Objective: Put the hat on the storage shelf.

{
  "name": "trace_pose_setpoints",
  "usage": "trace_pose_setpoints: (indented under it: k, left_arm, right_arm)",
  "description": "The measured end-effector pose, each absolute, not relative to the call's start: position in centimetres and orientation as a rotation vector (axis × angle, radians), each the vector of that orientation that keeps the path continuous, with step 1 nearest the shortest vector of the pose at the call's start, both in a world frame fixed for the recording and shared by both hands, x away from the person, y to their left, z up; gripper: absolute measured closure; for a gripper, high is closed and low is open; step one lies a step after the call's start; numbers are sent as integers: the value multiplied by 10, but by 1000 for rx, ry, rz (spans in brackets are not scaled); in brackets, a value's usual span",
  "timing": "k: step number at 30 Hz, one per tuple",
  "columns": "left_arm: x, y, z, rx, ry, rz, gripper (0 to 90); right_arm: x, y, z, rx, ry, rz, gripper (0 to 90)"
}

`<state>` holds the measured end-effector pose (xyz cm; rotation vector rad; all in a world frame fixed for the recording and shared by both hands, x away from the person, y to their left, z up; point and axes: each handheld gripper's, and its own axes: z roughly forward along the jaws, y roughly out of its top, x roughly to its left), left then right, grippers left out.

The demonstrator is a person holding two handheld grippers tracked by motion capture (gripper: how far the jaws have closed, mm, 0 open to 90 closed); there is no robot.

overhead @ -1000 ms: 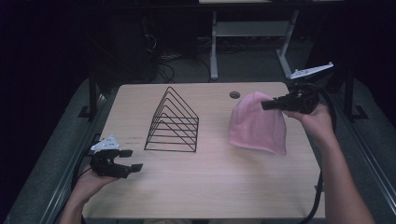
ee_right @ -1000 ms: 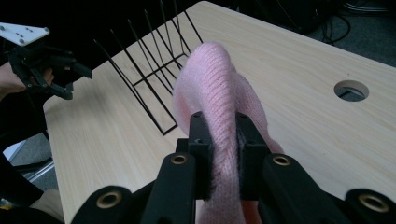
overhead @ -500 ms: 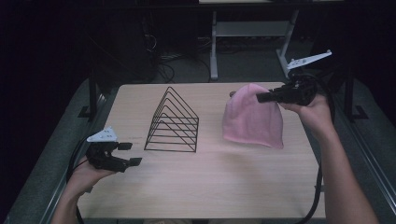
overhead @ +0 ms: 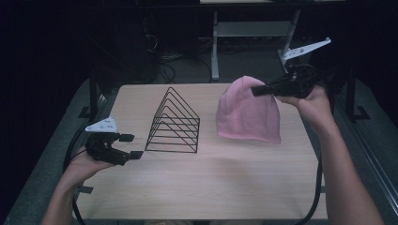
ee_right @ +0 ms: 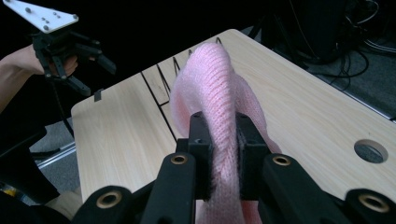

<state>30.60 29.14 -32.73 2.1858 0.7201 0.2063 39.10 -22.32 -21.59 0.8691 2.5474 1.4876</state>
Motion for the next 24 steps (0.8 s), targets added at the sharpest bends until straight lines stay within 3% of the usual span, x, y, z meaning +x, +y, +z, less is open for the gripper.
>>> trace_pose_setpoints:
  k: [24]
  left_arm:
    - [321, 263, -296, 2177, 603, 171, 237]
  right_arm:
    - [383, -154, -172, 624, 2631, 1524, 796]
